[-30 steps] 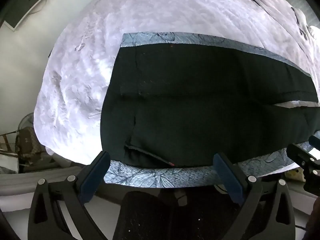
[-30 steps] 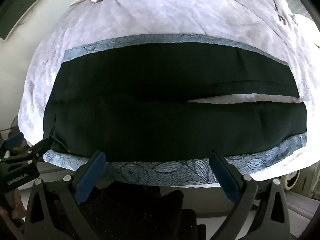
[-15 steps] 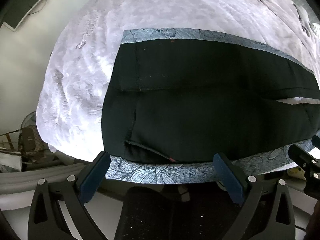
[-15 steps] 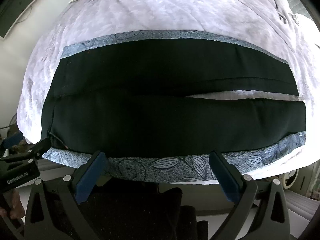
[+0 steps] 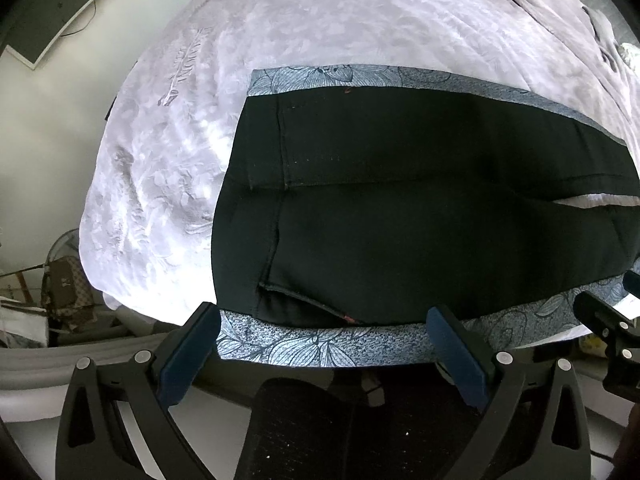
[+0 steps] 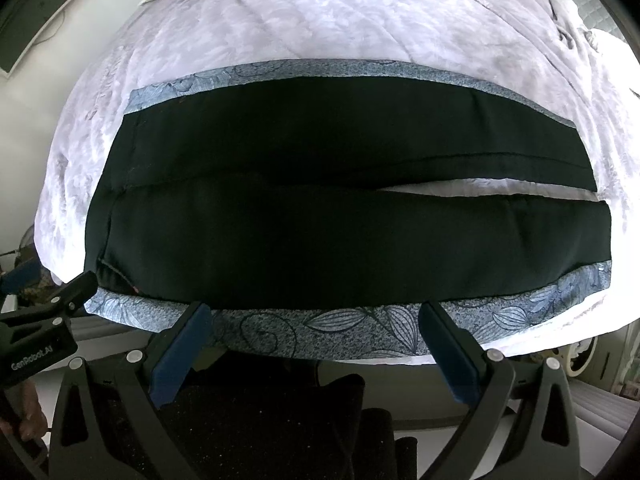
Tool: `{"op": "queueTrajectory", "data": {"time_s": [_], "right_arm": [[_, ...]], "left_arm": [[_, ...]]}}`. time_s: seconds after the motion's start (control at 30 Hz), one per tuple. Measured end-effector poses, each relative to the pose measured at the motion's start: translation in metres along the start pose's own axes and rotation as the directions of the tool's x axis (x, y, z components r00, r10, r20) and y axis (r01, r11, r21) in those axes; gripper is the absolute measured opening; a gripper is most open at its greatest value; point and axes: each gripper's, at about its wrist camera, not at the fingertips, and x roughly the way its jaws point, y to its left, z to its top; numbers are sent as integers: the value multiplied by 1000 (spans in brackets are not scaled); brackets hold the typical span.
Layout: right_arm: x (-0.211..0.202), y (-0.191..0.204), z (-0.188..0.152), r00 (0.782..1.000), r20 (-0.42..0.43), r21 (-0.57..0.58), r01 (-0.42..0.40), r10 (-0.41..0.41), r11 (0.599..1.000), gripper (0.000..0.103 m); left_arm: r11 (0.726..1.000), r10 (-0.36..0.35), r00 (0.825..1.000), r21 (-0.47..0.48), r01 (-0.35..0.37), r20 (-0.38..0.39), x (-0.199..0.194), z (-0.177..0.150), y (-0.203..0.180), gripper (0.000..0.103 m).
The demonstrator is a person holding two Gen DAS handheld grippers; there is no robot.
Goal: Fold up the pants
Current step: 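Position both grippers open over the black trousers' patterned band edge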
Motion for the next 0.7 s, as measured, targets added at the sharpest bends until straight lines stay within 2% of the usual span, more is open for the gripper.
{"op": "queueTrajectory", "data": {"time_s": [0.7], "right_arm": [[-4, 7, 2, 1000, -5, -16, 12, -13, 1000, 103]], "left_arm": [[1000, -2, 1000, -7, 2, 12, -3, -2, 10, 103]]}}
